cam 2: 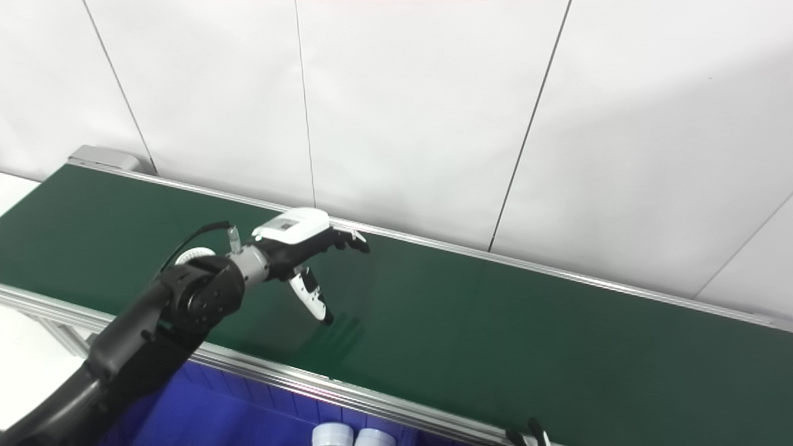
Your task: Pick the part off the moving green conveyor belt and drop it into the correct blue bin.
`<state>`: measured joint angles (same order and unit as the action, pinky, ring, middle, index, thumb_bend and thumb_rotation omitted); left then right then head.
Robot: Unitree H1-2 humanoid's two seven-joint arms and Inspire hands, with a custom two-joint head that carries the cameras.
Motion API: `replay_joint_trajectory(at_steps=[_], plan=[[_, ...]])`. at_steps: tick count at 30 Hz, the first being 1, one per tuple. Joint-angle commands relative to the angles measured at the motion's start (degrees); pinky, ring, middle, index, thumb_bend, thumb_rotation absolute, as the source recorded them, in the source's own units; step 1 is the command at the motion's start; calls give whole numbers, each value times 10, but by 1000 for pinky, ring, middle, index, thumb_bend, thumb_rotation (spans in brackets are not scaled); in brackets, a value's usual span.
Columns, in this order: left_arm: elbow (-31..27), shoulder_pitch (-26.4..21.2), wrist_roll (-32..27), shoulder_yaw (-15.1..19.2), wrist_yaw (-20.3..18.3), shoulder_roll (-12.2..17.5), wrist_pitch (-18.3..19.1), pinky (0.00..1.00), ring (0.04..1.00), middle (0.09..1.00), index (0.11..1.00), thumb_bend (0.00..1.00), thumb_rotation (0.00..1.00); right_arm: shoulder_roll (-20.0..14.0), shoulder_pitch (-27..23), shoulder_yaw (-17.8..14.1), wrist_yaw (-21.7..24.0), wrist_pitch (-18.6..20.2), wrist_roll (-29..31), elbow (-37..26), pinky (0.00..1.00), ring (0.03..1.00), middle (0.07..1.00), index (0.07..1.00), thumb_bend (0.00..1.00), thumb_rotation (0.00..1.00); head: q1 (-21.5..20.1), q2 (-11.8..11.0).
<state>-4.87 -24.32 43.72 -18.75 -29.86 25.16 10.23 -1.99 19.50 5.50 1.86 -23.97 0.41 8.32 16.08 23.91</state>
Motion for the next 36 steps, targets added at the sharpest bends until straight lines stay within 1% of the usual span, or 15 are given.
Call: replay_joint_trajectory(at_steps=[1, 8, 11, 13, 16, 19, 24, 27, 32, 36], plan=[[-5, -28, 13, 0, 6, 14, -5, 698, 795, 824, 788, 950, 97, 3, -4, -1, 4, -30, -2, -6, 779, 810, 847, 956, 150, 1000, 0, 0], [14, -17, 21, -3, 29, 10, -21, 662, 775, 824, 785, 955, 56, 5, 0, 2, -3, -30, -11, -12, 775, 812, 849, 949, 146, 1000, -3, 1], [28, -11, 8, 0, 39, 5, -29, 671, 772, 830, 792, 952, 45, 4, -1, 3, -4, -30, -12, -10, 760, 803, 847, 948, 151, 1000, -4, 1], [38, -8, 3, 1, 43, 3, -32, 696, 784, 834, 797, 949, 51, 5, -1, 2, 0, -30, -7, -10, 769, 807, 849, 948, 155, 1000, -5, 2], [52, -7, -5, 0, 50, 2, -41, 707, 789, 831, 792, 952, 53, 7, 1, 1, 0, -30, -6, -13, 773, 806, 846, 945, 151, 1000, -6, 3], [59, -4, -8, -2, 49, 3, -42, 715, 795, 829, 782, 951, 48, 8, 4, 1, -1, -30, -6, -17, 772, 808, 846, 945, 152, 1000, -7, 4], [54, 3, -6, -5, 42, 4, -38, 711, 793, 823, 772, 948, 40, 6, 5, 2, 0, -30, -9, -19, 772, 807, 846, 948, 168, 1000, -8, 3], [54, 7, -5, -7, 43, 5, -39, 705, 786, 816, 771, 947, 35, 7, 5, 1, -1, -30, -8, -18, 773, 808, 847, 946, 168, 998, -9, 3], [59, 11, -4, -11, 47, 9, -47, 696, 783, 814, 768, 935, 36, 6, 5, 1, -2, -30, -10, -19, 773, 806, 846, 945, 218, 986, -9, 3], [68, 13, -2, -12, 52, 10, -51, 698, 782, 816, 767, 933, 33, 5, 7, 1, -1, -30, -10, -20, 772, 804, 843, 943, 215, 987, -9, 4]])
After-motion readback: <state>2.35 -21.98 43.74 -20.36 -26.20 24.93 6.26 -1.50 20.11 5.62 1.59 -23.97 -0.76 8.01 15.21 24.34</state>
